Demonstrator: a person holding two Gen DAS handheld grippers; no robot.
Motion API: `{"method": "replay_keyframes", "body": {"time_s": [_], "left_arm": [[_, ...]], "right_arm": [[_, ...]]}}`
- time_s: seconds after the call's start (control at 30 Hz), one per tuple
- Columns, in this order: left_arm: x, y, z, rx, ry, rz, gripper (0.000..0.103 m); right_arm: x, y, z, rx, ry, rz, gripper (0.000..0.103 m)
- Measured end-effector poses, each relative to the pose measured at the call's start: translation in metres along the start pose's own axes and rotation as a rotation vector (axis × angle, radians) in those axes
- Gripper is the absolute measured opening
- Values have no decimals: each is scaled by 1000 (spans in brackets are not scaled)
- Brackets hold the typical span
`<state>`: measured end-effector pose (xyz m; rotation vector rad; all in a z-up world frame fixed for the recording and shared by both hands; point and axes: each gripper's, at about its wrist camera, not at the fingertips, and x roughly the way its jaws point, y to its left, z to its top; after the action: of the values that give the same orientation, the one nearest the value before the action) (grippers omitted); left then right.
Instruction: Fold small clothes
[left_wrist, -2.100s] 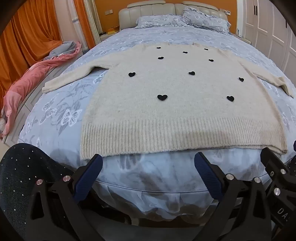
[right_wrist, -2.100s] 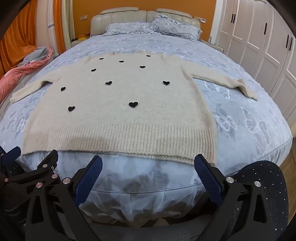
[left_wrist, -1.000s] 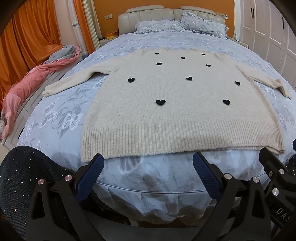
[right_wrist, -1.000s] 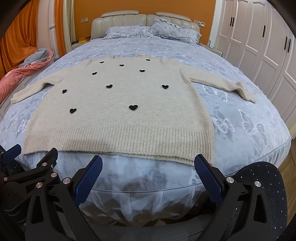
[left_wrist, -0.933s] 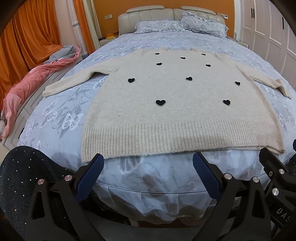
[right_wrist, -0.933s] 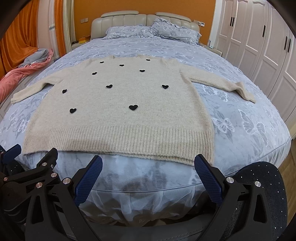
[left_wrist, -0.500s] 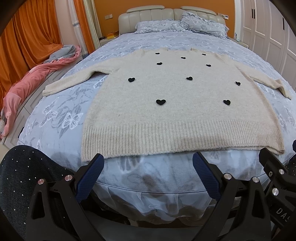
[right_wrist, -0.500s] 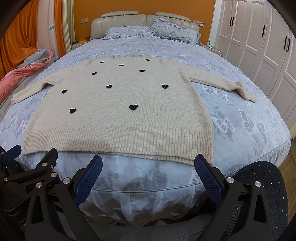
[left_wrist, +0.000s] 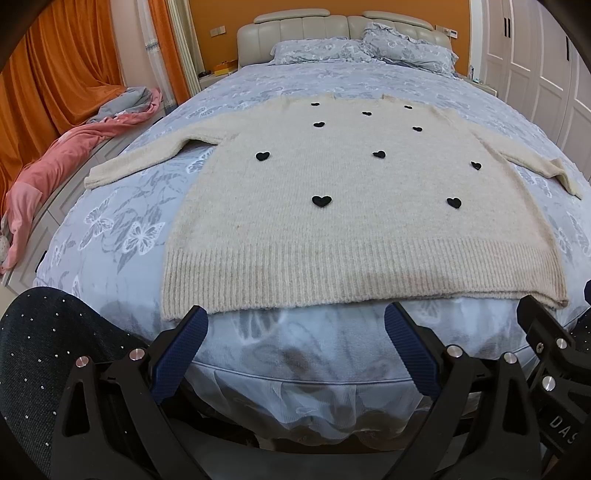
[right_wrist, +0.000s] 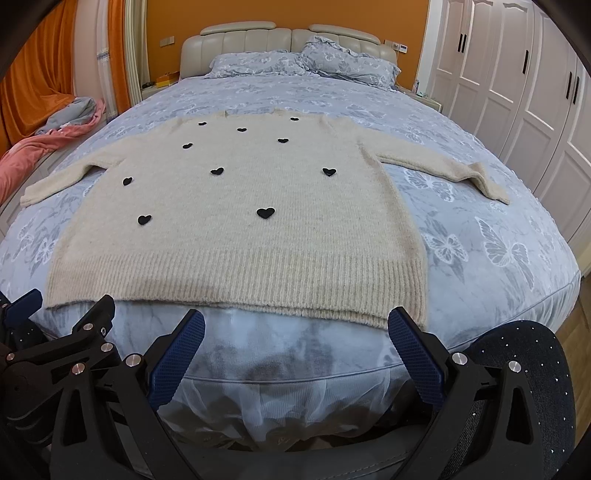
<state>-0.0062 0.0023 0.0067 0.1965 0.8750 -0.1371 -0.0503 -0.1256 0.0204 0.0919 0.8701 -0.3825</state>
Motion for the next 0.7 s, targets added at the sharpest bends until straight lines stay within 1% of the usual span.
{"method": "replay_keyframes", "body": {"time_s": [0.7], "left_arm": [[2, 2, -2, -4, 2, -2, 94]], "right_arm": [[-1, 0, 0, 0, 0, -1, 98]]}}
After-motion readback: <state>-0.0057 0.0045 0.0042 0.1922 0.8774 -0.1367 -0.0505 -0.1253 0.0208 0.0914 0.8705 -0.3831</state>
